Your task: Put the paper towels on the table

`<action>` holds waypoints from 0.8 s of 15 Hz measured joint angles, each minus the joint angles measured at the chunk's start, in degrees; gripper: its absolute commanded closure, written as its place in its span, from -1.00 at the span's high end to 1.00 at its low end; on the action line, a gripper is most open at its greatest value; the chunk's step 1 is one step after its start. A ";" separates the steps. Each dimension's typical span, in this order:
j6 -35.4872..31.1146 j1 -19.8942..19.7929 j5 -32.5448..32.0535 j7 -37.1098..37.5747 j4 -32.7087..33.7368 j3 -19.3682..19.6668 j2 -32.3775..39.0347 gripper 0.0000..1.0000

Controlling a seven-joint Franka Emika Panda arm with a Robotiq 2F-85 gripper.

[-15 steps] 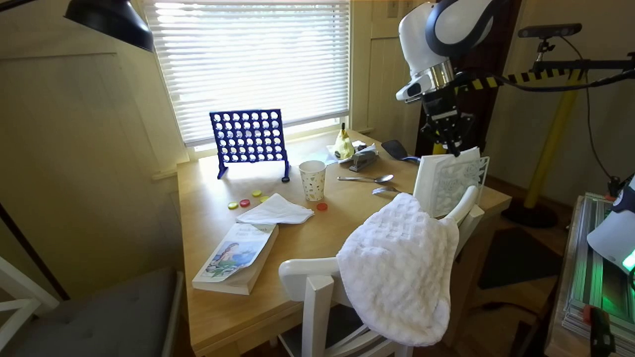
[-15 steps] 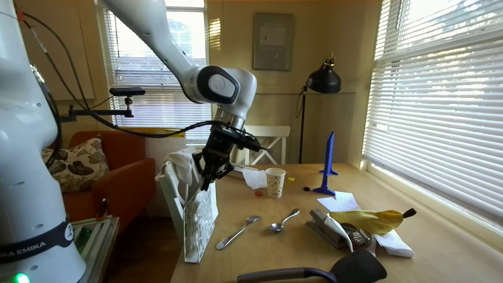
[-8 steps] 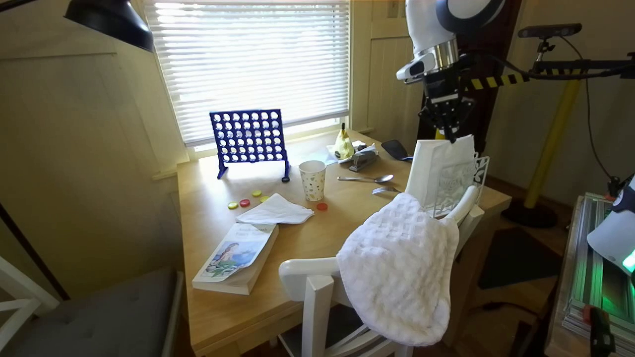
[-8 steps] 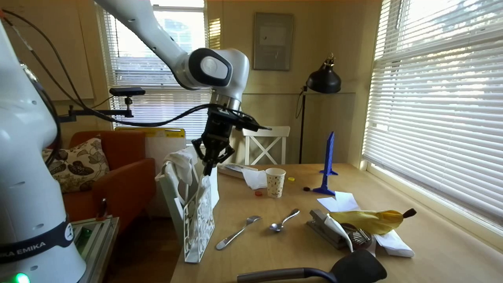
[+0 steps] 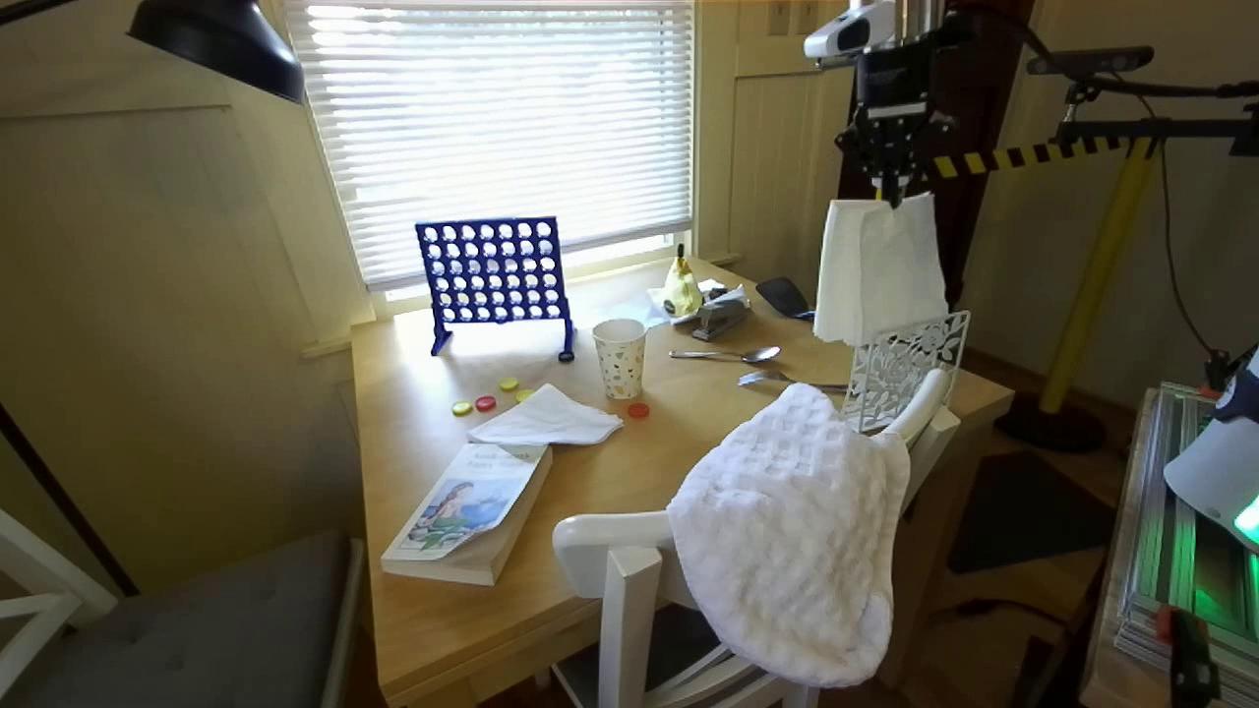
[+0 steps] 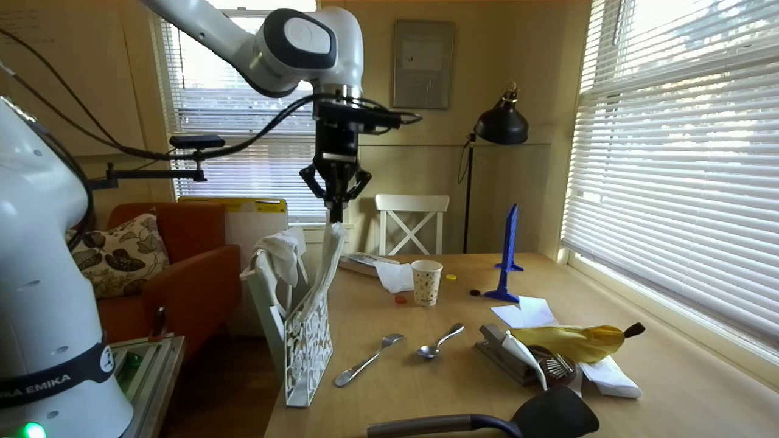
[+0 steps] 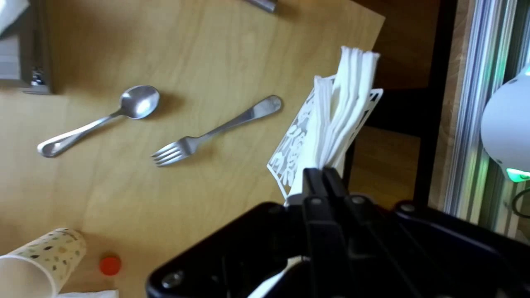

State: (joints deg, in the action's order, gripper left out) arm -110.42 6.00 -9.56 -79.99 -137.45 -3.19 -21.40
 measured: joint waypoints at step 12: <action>-4.16 -0.78 -8.70 4.16 4.57 3.95 -3.06 -0.98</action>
State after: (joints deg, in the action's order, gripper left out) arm -114.57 5.22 -18.26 -75.83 -132.88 0.76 -24.45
